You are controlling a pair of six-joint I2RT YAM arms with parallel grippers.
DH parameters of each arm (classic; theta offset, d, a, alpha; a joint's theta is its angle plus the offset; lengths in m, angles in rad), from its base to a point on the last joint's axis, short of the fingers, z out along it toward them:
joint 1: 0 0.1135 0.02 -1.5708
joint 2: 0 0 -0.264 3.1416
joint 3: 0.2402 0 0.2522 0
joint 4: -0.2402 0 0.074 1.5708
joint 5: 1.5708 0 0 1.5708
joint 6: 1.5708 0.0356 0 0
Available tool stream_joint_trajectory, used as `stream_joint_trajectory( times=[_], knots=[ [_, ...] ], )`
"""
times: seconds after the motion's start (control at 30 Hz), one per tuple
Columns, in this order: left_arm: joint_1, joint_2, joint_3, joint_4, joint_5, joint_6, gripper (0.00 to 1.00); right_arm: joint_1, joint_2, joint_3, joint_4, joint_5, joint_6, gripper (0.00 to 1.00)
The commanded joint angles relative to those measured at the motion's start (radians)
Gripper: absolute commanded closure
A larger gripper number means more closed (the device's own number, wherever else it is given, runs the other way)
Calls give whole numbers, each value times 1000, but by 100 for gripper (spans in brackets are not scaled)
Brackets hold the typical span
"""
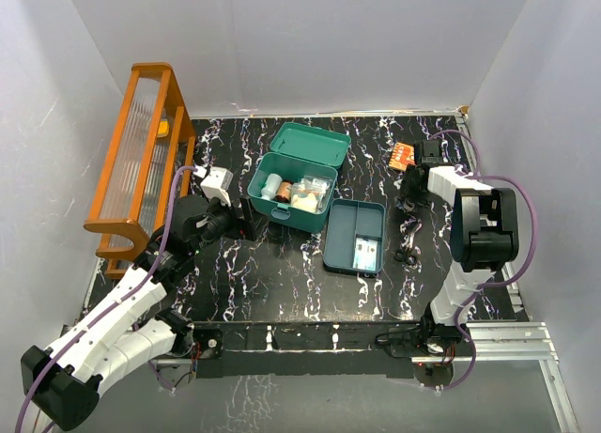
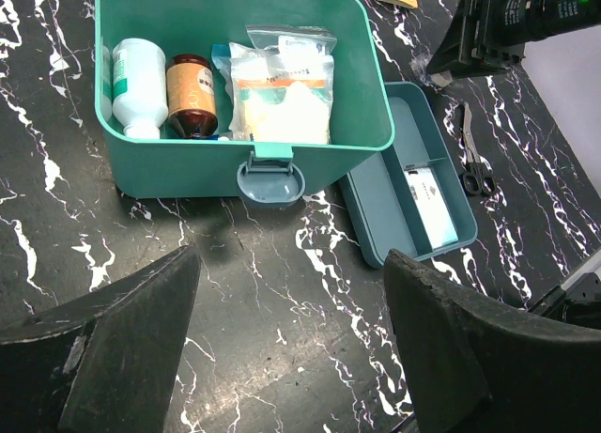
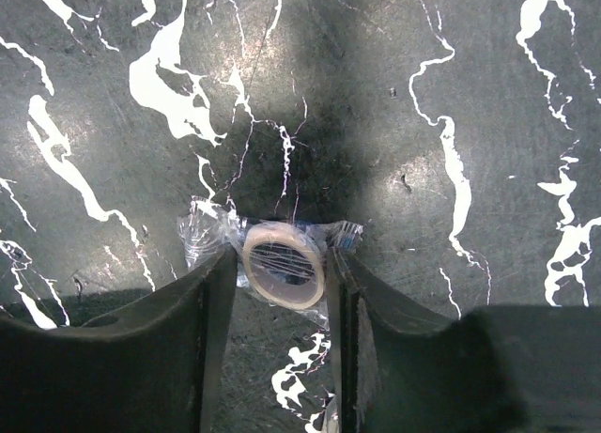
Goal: Organize the medicine kit
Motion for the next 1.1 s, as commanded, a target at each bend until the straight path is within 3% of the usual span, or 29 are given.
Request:
stream_joint_trajectory(
  times=[0.0,0.17,0.63,0.87,1.07],
  knots=[
    [-2,-14,0,-1,-7,10,22,-6,13,31,11,-25,-2,63],
    [-2,-14,-1,-2,-7,9,22,-6,0,19,15,-29,27,72],
    [-2,-16,-2,3,-27,13,22,21,-332,-131,24,-94,129,71],
    [-2,-22,-7,11,-46,13,22,106,-501,-212,-4,-86,182,70],
    [-2,-26,-11,22,-58,9,22,249,-502,-227,-10,17,231,70]
  ],
)
